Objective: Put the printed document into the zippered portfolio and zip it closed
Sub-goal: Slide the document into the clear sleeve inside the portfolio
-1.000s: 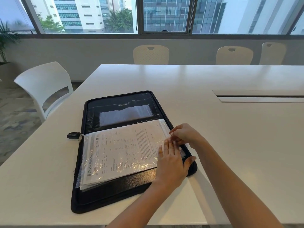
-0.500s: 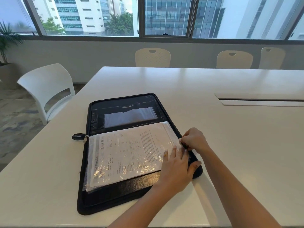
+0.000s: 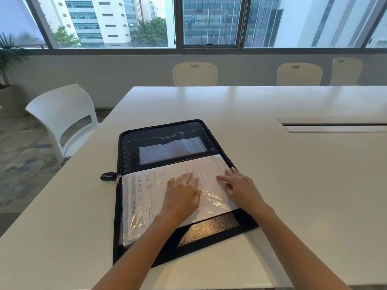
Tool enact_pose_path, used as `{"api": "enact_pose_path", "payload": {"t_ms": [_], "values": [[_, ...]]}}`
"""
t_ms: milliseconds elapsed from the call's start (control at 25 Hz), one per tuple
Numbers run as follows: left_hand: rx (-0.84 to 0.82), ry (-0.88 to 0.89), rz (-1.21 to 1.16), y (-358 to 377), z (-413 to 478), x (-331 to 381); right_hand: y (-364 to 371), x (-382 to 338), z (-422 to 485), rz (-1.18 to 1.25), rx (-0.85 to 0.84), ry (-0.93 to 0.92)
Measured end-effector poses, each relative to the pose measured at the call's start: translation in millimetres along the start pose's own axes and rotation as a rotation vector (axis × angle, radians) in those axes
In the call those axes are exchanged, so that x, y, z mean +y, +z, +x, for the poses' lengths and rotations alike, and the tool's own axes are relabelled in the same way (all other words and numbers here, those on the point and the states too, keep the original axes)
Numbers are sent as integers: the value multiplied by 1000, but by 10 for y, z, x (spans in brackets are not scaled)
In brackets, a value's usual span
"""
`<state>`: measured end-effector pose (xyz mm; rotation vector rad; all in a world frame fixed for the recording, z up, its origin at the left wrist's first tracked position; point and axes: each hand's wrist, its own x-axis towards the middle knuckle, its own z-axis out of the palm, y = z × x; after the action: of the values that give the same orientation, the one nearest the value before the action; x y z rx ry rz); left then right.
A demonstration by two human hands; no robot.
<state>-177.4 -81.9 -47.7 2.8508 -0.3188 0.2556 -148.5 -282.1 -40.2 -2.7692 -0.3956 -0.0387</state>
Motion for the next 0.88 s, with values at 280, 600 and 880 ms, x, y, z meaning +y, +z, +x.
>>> {"api": "enact_pose_path", "payload": {"t_ms": [280,600,880], "values": [[300,-416,-42,-490,315,-1236,-236,166,-555,-14,211,449],[77,-709,-62,-638,633,-2002,-374,153,-853,110,29,710],[47,-748,-272,-730,747,-2180,-428,184,-780,345,128,785]]}}
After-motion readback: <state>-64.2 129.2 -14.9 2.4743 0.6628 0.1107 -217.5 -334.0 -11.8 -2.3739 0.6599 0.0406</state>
